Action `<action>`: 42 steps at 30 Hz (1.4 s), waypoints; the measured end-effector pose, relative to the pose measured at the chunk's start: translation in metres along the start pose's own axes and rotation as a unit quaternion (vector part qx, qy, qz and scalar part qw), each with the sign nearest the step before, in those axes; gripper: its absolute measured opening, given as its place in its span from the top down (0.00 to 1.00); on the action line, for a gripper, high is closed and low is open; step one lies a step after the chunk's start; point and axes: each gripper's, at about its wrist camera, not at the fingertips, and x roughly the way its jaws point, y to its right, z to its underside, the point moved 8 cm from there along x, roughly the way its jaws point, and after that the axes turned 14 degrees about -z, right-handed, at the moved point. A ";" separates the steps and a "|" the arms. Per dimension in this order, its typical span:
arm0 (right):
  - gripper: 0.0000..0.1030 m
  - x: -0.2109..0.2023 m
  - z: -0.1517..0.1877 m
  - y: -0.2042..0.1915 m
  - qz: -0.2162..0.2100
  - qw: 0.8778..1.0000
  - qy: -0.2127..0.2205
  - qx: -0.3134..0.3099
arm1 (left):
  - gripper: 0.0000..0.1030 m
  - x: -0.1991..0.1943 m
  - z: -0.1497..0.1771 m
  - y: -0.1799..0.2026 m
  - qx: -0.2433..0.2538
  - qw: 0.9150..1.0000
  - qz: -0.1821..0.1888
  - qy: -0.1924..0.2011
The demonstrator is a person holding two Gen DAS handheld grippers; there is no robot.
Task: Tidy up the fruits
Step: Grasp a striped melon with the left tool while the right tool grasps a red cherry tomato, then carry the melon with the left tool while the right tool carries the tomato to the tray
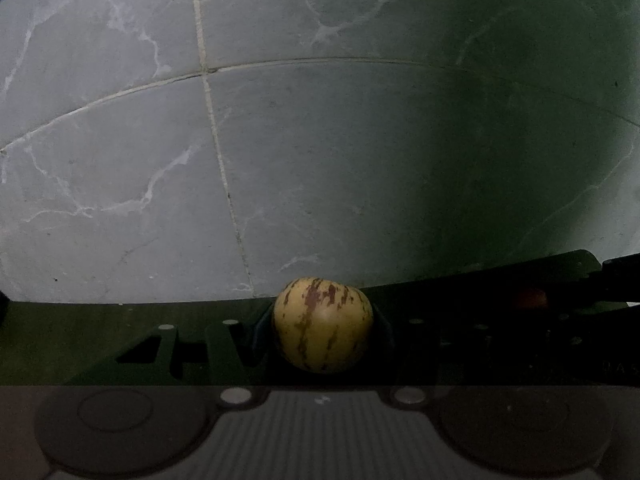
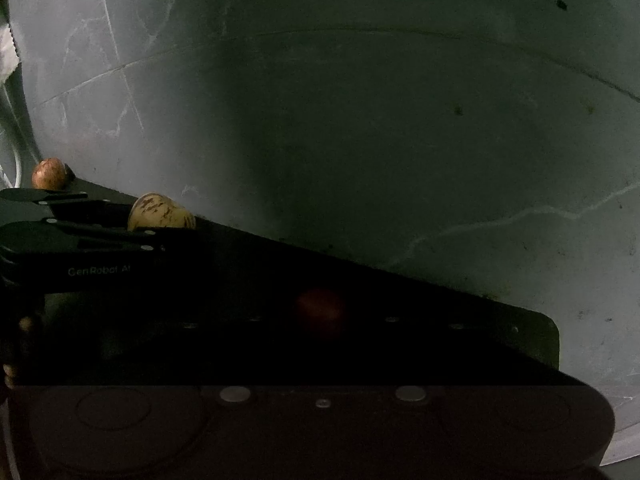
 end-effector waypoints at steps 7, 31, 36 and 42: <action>0.70 -0.009 -0.006 -0.008 -0.010 1.000 0.008 -0.006 | 0.46 -0.003 -0.002 -0.005 -0.008 1.000 -0.003 -0.007; 0.70 -0.109 -0.064 -0.082 -0.118 0.985 0.079 -0.098 | 0.46 -0.139 -0.026 -0.050 -0.102 0.989 -0.106 0.033; 0.70 -0.141 -0.075 -0.102 -0.148 0.976 0.095 -0.128 | 0.46 -0.184 -0.024 -0.061 -0.130 0.981 -0.140 0.044; 0.70 -0.184 -0.071 -0.124 -0.193 0.961 0.107 -0.166 | 0.46 -0.246 -0.013 -0.067 -0.164 0.967 -0.184 0.059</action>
